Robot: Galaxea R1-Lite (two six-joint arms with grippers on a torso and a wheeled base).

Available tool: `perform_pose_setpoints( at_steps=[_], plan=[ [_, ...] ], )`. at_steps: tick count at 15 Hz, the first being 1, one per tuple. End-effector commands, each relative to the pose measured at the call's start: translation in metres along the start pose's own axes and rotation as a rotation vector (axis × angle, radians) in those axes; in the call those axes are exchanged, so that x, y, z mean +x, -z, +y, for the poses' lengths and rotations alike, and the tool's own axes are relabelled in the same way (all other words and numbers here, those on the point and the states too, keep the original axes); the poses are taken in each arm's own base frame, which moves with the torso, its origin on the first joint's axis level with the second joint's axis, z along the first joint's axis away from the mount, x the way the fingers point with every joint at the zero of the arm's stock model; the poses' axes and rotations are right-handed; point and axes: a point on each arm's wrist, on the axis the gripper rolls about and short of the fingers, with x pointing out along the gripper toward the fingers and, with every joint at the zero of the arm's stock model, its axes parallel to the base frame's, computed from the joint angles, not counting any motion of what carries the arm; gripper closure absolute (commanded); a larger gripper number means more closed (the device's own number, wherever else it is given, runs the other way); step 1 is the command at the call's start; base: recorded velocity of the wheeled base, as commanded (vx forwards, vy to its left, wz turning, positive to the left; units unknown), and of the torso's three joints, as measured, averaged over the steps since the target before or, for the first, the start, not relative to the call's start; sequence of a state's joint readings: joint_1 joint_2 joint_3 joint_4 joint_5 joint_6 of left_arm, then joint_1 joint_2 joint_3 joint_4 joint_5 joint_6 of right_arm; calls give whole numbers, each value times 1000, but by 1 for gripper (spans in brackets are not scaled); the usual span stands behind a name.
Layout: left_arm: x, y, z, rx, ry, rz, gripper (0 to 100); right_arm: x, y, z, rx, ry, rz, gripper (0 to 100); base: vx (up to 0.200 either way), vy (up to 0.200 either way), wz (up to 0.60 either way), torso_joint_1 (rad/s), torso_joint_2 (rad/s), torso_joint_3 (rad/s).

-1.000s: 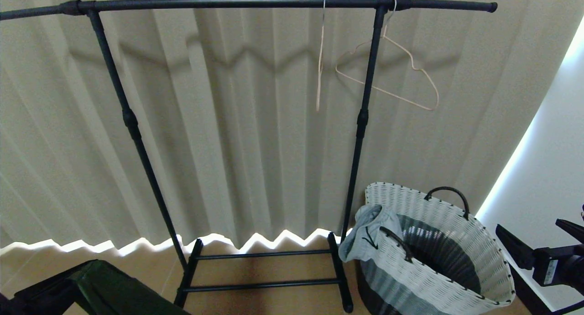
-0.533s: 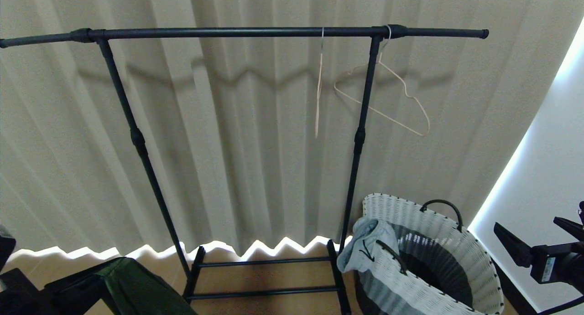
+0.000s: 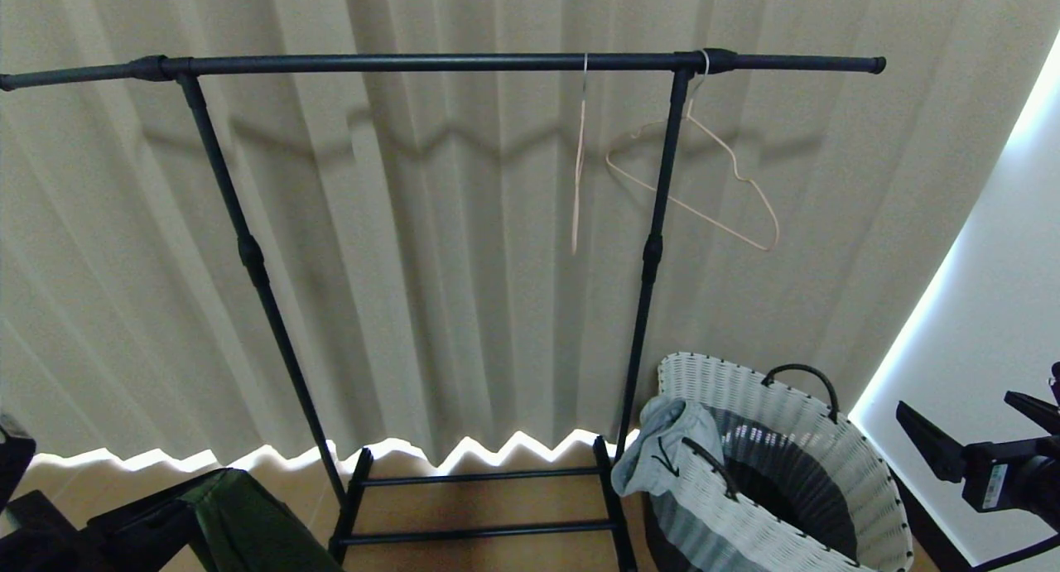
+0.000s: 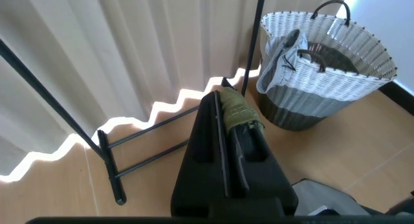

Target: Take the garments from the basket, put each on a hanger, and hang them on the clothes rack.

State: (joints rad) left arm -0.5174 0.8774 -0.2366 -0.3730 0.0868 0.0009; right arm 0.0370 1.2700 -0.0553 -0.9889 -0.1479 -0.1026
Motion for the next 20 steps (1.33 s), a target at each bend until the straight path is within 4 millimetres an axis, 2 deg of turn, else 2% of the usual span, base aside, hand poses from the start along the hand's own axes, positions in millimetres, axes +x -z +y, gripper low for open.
perform_pose_setpoints(
  at_steps=[1,5,10,17,20],
  plan=[
    [1,0,0,-2,-4,2,100,1,0,0,0,0,0,0,0,0,0,0,0,0],
    [1,-1,1,-4,-14,1,100,1,-3,0,1,-1,-11,0,0,0,0,19,-51,-30],
    [1,-2,5,-13,-56,-1,100,1,-3,0,-1,-1,-13,0,0,0,0,120,-338,-214],
    [1,-2,7,-17,-75,-1,100,1,-4,0,-22,-2,-16,0,0,0,0,10,-25,-15],
    [1,-2,7,-17,-77,-2,100,2,-5,0,-21,0,-17,0,0,0,0,110,-266,-170]
  ],
)
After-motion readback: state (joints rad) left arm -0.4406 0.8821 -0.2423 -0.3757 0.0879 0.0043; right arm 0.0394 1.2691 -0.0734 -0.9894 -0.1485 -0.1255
